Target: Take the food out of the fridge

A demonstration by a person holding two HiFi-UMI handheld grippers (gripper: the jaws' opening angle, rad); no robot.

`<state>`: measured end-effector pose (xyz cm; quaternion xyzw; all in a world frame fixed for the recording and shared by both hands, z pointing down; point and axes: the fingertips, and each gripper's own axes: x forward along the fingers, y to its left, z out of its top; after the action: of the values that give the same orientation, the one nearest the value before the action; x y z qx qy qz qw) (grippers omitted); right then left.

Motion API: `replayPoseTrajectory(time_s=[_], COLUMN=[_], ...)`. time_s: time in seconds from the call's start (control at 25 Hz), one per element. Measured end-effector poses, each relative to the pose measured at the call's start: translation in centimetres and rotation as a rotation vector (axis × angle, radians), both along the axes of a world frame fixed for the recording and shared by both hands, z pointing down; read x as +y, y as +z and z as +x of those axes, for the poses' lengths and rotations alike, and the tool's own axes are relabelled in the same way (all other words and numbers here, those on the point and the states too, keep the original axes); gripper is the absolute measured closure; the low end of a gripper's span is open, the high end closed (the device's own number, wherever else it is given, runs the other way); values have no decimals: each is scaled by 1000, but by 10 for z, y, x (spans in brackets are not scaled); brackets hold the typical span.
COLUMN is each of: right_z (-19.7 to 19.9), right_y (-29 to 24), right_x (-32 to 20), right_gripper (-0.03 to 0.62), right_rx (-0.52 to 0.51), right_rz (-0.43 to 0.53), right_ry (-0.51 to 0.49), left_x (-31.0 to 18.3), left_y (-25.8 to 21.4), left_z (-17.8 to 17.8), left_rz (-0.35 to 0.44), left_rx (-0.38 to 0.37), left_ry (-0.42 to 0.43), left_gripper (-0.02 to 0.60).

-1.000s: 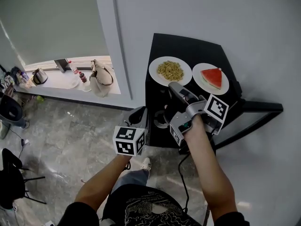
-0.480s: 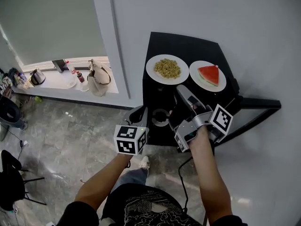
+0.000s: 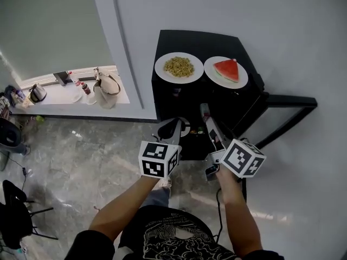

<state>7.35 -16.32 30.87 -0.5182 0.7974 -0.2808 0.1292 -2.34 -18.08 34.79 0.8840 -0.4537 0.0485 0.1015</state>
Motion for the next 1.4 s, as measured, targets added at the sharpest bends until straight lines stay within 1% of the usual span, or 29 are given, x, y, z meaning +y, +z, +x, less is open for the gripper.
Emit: replayPoseTrajectory(time_s=[0.08, 0.2, 0.36, 0.48, 0.8, 0.88, 1.04, 1.12, 1.4], right_z=[2, 5, 8, 7, 6, 7, 7, 6, 6], right_y=[8, 22, 37, 45, 54, 55, 65, 74, 132], right_x=[9, 20, 33, 41, 46, 45, 42, 40, 30], right_gripper=[576, 580, 582, 582, 582, 582, 582, 582, 580], right_rx=[134, 276, 385, 422, 417, 402, 375, 344, 159], right_rz=[18, 18, 8, 2, -13, -14, -11, -18, -85], right_ry=[21, 37, 49, 46, 42, 43, 28, 16, -20], left_x=[11, 26, 42, 49, 53, 52, 47, 43, 32], left_y=[0, 1, 2, 5, 9, 9, 16, 23, 68], left_z=[12, 26, 37, 41, 46, 47, 45, 44, 37], left_rz=[0, 5, 2, -1, -7, -4, -10, -11, -47], left_rx=[-10, -24, -17, -16, -16, -10, 2, -3, -22], left_ry=[21, 38, 58, 67, 83, 87, 69, 65, 42], left_gripper=[580, 580, 581, 581, 581, 581, 581, 581, 580])
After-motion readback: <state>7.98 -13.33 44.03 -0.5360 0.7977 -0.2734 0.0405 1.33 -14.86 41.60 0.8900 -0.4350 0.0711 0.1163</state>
